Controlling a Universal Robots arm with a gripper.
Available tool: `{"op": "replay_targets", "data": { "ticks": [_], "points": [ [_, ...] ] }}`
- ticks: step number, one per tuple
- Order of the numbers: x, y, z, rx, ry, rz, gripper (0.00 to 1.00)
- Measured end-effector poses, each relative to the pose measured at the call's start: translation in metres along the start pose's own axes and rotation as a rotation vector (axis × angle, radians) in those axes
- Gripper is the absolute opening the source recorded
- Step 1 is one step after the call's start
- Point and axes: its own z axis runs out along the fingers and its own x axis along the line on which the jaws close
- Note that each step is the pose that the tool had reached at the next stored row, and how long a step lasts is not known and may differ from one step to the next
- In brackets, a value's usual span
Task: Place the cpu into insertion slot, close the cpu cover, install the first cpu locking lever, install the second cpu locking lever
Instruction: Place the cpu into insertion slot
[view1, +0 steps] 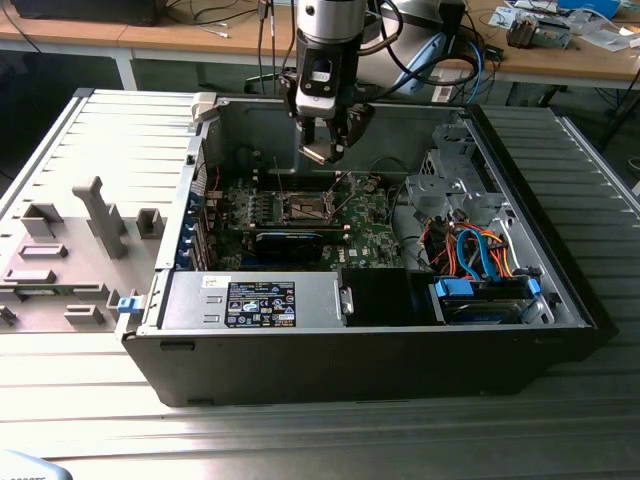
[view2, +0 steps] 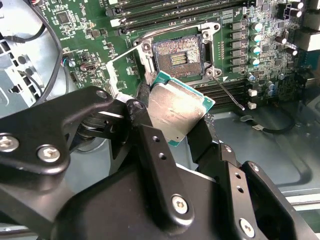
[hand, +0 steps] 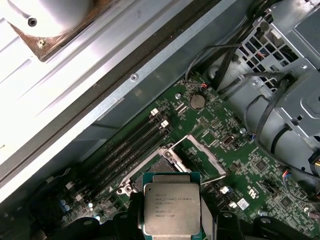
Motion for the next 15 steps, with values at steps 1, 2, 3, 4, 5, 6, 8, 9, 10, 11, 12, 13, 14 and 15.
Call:
{"op": "replay_targets", "data": {
  "ticks": [1,2,3,4,5,6,8,9,10,11,12,13,14,15],
  "points": [
    [0.0,0.0,0.0001,-0.0001,-0.0001,0.002,0.55],
    [0.0,0.0,0.0001,-0.0001,-0.0002,0.003,0.55],
    [0.0,0.0,0.0002,0.0002,-0.0007,0.005,0.55],
    [0.0,0.0,0.0003,0.0009,-0.0016,0.006,0.55],
    [0.0,0.0,0.0003,0.0025,-0.0029,0.007,0.55],
    [0.0001,-0.0001,0.0002,0.0071,-0.0068,0.007,0.55],
    [-0.0001,-0.0001,0.0003,0.0128,-0.0118,0.007,0.55],
    [-0.0001,-0.0001,0.0004,0.013,-0.0119,0.007,0.55],
    [0.0,0.0,0.0006,0.013,-0.012,0.008,0.55],
    [0.0,0.0,0.0007,0.0131,-0.012,0.008,0.55],
    [0.0,-0.0001,0.0009,0.0133,-0.0123,0.008,0.55],
    [-0.0001,-0.0002,0.001,0.0134,-0.0124,0.008,0.55],
    [-0.0001,-0.0003,0.0012,0.0133,-0.0124,0.009,0.55],
    [-0.0004,-0.0006,0.0014,0.0131,-0.0124,0.009,0.55]
  ]
}}
